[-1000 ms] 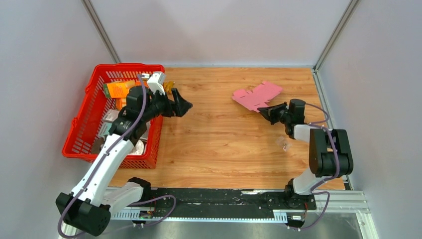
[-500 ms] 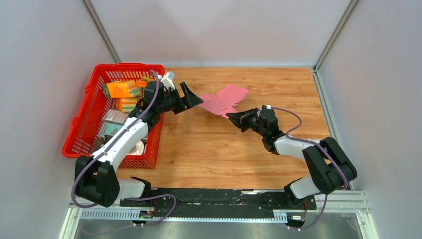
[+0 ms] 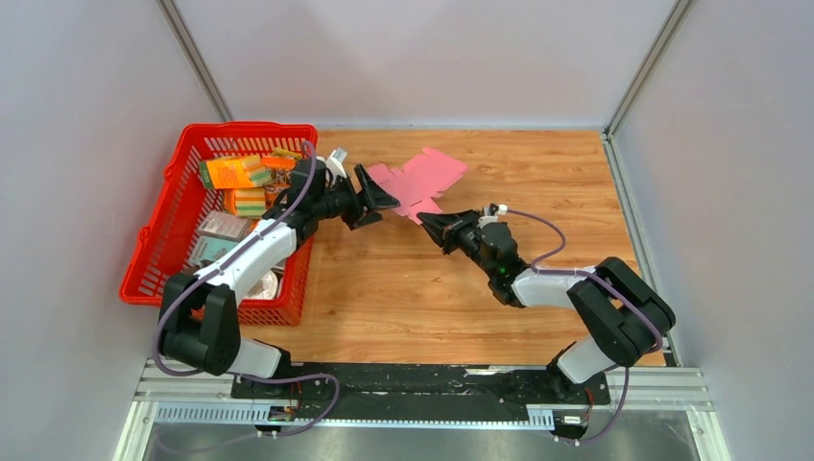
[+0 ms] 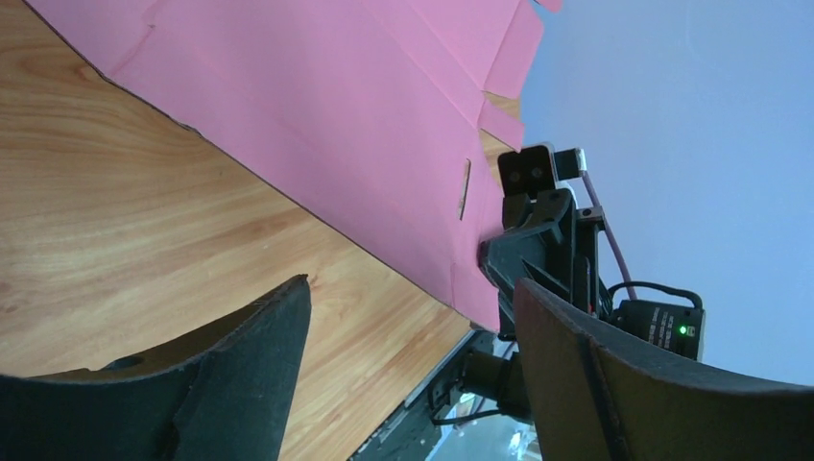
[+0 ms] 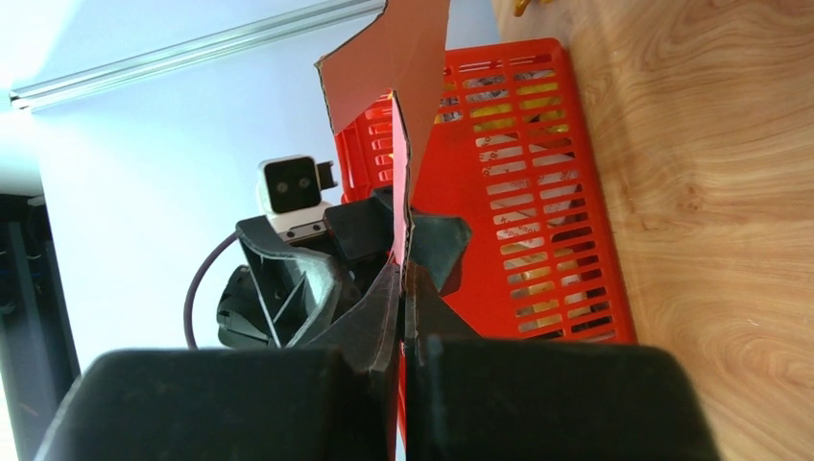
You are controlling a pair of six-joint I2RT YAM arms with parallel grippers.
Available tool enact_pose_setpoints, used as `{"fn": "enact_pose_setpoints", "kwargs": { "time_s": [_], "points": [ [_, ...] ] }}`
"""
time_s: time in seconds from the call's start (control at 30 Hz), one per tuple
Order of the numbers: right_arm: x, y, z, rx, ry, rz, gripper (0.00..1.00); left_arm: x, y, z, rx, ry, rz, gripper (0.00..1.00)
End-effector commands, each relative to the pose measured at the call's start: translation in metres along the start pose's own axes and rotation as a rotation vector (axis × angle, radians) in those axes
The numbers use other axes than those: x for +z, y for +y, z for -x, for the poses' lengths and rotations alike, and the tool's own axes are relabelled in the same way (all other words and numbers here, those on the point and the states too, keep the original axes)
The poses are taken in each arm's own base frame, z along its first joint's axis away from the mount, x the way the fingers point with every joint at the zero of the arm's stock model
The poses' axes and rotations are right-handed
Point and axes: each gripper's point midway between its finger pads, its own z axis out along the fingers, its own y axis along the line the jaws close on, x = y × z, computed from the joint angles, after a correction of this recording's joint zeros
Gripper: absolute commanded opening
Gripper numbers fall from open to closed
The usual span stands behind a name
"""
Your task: Fold the paper box
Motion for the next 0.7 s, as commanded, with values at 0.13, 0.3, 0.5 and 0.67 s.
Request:
{"fn": "enact_pose_setpoints", "kwargs": {
  "time_s": [0.13, 0.3, 0.5, 0.67],
  "points": [
    [0.0, 0.024, -0.018, 0.017, 0.01, 0.135, 0.0, 0.002, 0.004, 0.004, -0.03, 0.0, -0.019, 0.63],
    [-0.011, 0.011, -0.018, 0.01, 0.013, 0.109, 0.0, 0.001, 0.011, 0.008, -0.034, -0.006, -0.01, 0.43],
    [-0.022, -0.004, -0.021, -0.094, 0.067, 0.029, 0.37, 0.003, 0.016, 0.008, -0.008, 0.014, 0.005, 0.11],
    [-0.051, -0.05, -0.006, -0.66, 0.244, -0.351, 0.75, 0.0, 0.024, 0.013, 0.064, 0.015, 0.085, 0.02]
  ]
}}
